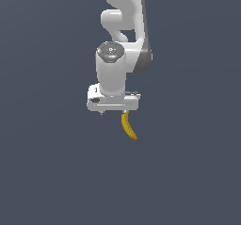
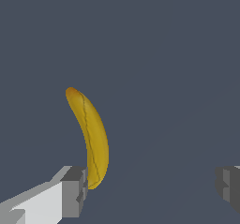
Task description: Pick up the object and move it to a goal position.
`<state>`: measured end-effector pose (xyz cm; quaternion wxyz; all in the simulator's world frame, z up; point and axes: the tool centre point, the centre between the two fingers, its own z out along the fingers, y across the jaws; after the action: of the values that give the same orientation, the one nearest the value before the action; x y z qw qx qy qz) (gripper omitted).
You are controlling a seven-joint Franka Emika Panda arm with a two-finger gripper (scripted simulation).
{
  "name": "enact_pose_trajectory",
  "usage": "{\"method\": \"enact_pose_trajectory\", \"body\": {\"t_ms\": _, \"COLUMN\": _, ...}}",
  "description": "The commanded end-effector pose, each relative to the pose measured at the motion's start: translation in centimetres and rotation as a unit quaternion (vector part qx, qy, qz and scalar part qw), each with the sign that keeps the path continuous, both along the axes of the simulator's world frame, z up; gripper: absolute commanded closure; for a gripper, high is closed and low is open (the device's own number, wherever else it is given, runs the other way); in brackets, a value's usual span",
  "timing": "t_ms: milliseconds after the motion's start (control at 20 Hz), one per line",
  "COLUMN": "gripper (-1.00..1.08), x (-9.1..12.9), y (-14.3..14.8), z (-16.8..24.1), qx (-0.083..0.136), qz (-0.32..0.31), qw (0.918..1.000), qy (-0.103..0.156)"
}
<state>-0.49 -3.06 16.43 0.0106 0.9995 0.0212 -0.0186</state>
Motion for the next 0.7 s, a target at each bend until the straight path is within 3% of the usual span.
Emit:
{"method": "enact_pose_trajectory", "body": {"t_ms": 0, "gripper": -0.92, "x": 0.0, "y": -0.2, "z": 0.1, "qx": -0.001, "qz": 0.001, "qw": 1.0000, "qy": 0.000}}
{"method": "enact_pose_trajectory", "body": {"t_ms": 650, "gripper": -0.92, "x": -0.8, "y": 2.9, "z": -4.0, "qx": 0.003, "qz": 0.014, "qw": 0.9999, "qy": -0.007}}
